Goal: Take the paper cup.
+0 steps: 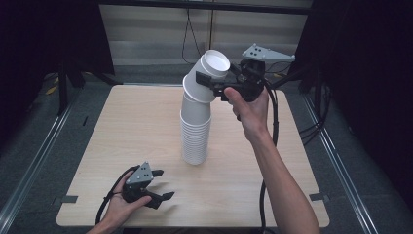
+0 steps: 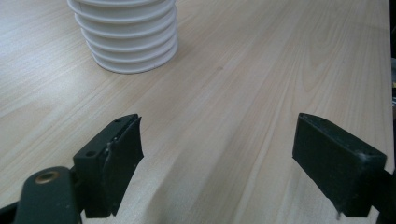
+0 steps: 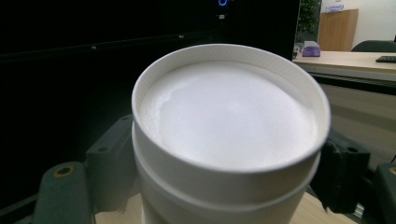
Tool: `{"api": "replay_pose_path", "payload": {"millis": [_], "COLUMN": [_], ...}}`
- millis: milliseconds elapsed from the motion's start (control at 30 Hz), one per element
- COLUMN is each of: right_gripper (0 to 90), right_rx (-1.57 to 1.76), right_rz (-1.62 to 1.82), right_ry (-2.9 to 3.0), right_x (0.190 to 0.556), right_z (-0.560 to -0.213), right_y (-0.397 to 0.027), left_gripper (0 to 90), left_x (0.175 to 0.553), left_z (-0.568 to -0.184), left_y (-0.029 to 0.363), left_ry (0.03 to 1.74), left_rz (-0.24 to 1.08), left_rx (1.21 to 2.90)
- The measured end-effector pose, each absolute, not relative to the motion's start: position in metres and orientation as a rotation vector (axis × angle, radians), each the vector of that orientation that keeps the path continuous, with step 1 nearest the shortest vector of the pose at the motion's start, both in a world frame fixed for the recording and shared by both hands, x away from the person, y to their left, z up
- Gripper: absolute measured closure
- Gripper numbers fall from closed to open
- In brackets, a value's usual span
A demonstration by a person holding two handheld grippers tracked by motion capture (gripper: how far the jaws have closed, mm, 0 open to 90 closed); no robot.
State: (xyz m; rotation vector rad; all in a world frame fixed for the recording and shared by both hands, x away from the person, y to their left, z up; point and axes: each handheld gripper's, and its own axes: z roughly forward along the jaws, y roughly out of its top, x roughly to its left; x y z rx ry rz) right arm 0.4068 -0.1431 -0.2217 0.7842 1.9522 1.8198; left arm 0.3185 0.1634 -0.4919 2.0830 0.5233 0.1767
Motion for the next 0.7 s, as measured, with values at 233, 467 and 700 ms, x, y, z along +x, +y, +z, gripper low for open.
{"api": "replay_pose_path", "payload": {"millis": [233, 467, 700], "right_gripper": [21.1, 21.2, 21.2], "right_rx": [0.771, 0.770, 0.780], "right_rz": [1.829, 1.818, 1.810], "right_ry": [1.917, 1.871, 1.860], "right_x": [0.401, 0.393, 0.386], "right_z": [-0.219, -0.220, -0.222], "right_y": [-0.152, -0.162, -0.174], "left_gripper": [15.8, 15.8, 15.8], "left_x": [0.318, 0.320, 0.321], "left_z": [-0.492, -0.490, -0.488], "left_y": [0.163, 0.164, 0.165], "left_ry": [0.532, 0.529, 0.535], "left_rz": [0.176, 0.180, 0.185], "left_rx": [2.073, 2.064, 2.052]}}
